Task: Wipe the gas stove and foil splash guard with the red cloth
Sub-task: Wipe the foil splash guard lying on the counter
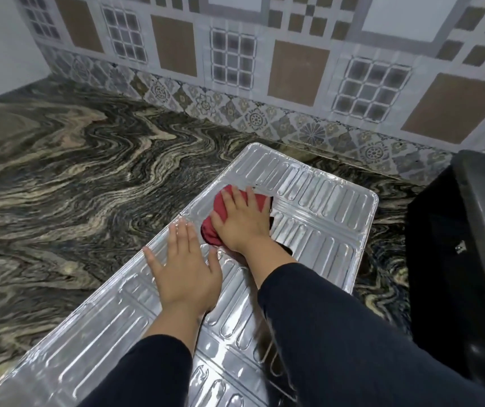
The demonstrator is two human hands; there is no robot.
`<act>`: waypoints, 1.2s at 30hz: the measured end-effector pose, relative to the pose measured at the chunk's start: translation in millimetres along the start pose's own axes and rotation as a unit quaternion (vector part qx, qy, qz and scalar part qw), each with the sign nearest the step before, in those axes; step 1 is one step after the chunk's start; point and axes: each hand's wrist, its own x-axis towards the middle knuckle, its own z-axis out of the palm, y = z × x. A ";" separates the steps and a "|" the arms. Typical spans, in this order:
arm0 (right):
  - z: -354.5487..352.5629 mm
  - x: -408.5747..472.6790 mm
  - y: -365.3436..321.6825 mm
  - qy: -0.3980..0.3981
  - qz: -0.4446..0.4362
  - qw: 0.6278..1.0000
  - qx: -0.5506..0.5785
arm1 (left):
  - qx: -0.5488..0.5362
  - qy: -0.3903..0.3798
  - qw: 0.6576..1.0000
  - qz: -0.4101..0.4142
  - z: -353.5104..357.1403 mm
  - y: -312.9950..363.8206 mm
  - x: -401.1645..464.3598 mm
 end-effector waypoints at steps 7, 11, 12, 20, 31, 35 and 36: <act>-13.5 56.5 48.9 0.046 0.172 0.984 0.006 | 0.000 0.003 1.000 -0.005 2.2 -1.9 0.5; -27.7 86.9 79.3 0.016 0.223 0.975 0.000 | 0.007 0.000 1.000 -0.002 3.9 -1.7 0.1; -28.8 92.5 79.4 0.007 0.217 0.976 -0.005 | 0.007 0.000 1.000 -0.003 4.3 -1.3 0.5; -15.7 58.9 22.0 0.011 0.002 1.000 -0.003 | -0.004 0.000 1.000 -0.007 2.3 1.0 -0.1; -14.6 -74.8 34.6 0.017 0.177 0.980 0.087 | -0.093 -0.021 0.995 0.000 -6.5 -3.8 6.0; -34.9 -74.5 48.3 0.095 0.086 0.977 0.169 | -0.202 0.041 0.978 0.038 -30.2 4.8 11.1; -41.1 -72.9 51.7 0.069 0.046 0.983 0.163 | -0.197 0.048 0.977 0.071 -33.8 11.7 9.0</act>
